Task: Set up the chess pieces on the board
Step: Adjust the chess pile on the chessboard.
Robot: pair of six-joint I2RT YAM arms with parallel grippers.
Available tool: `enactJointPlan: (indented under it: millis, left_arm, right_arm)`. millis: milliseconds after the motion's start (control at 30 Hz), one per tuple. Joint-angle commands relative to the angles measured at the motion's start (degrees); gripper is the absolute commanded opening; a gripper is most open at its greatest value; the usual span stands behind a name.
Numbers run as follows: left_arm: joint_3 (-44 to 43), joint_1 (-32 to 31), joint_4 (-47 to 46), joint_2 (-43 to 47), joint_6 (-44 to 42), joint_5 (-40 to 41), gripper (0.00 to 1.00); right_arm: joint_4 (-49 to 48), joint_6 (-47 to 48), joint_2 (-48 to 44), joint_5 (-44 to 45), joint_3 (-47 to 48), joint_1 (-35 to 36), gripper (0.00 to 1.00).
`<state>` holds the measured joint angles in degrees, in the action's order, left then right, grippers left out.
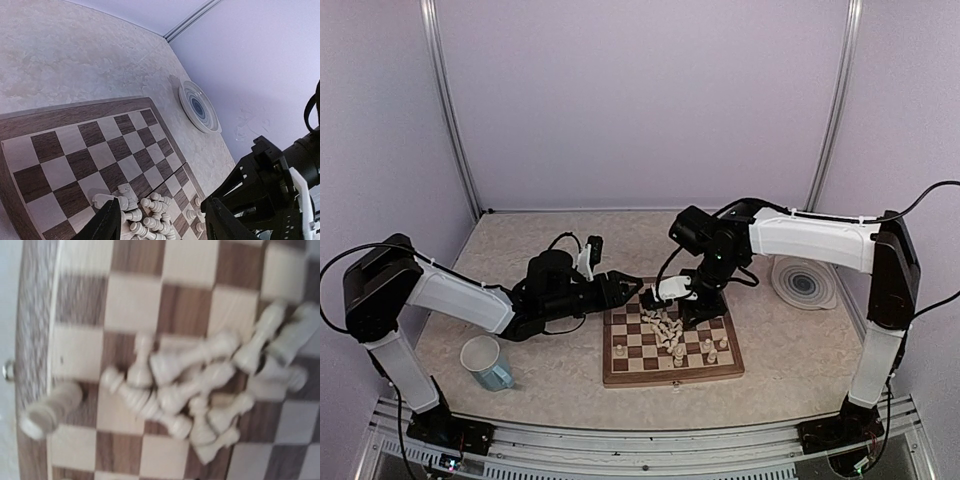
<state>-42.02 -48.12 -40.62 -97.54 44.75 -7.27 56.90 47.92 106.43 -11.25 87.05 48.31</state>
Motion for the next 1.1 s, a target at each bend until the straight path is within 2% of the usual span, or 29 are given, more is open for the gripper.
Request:
enactJointPlan:
  millis: [0, 267, 733, 1067]
  left_arm:
    - [-0.9, 0.5, 3.7, -0.6, -1.2, -1.7, 0.58]
    - [-3.0, 0.5, 12.0, 1.3, -4.2, -0.5, 0.58]
    - [-6.0, 0.5, 14.9, 0.4, -4.2, -0.8, 0.58]
    - [-7.2, 0.5, 15.4, -0.8, -4.2, -1.0, 0.58]
  right_arm:
    - [-2.8, -1.7, -1.2, -6.5, 1.0, -2.0, 0.29]
    - [-11.2, -6.2, 1.3, -5.8, -3.1, -4.1, 0.3]
    - [-16.3, -8.2, 4.9, -3.3, -8.4, -5.4, 0.35]
    - [-21.4, -10.0, 6.2, -1.2, -11.2, -7.6, 0.3]
